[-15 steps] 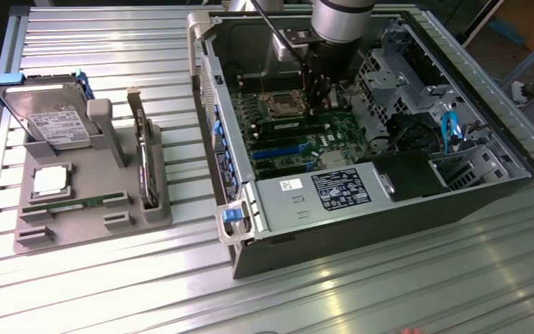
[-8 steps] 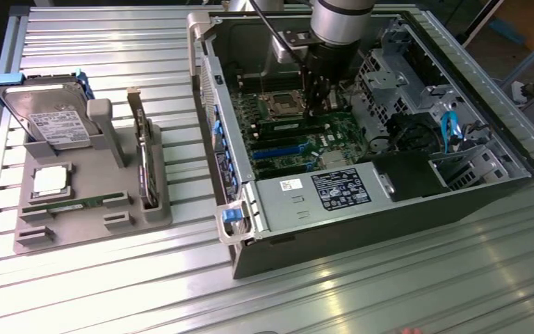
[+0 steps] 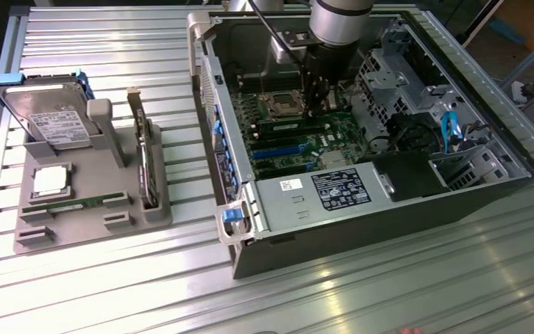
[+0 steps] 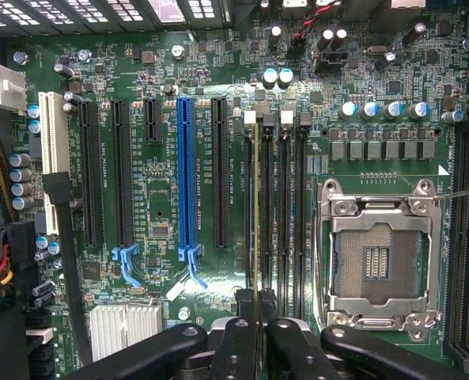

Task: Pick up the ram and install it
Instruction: 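Insert the ram into the slot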

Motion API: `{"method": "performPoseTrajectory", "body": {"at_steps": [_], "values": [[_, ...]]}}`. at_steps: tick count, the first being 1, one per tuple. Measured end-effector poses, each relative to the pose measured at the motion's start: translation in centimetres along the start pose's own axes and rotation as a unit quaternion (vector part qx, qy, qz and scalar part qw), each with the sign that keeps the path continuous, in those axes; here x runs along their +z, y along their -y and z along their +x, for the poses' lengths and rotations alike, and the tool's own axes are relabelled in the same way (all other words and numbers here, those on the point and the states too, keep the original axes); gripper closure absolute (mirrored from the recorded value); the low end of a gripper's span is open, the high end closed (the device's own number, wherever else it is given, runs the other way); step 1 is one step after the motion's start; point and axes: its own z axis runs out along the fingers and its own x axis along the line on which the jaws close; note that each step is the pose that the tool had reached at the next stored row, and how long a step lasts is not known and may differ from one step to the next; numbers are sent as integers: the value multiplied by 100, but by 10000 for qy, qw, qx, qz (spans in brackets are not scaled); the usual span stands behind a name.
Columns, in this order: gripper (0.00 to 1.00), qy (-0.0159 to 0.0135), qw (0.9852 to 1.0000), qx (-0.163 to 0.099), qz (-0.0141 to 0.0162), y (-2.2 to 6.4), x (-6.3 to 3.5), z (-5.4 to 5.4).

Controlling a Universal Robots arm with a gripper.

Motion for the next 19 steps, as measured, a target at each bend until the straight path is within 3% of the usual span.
{"method": "performPoseTrajectory", "body": {"at_steps": [19], "values": [[88,0,10000,0,0,18,2,5]]}}
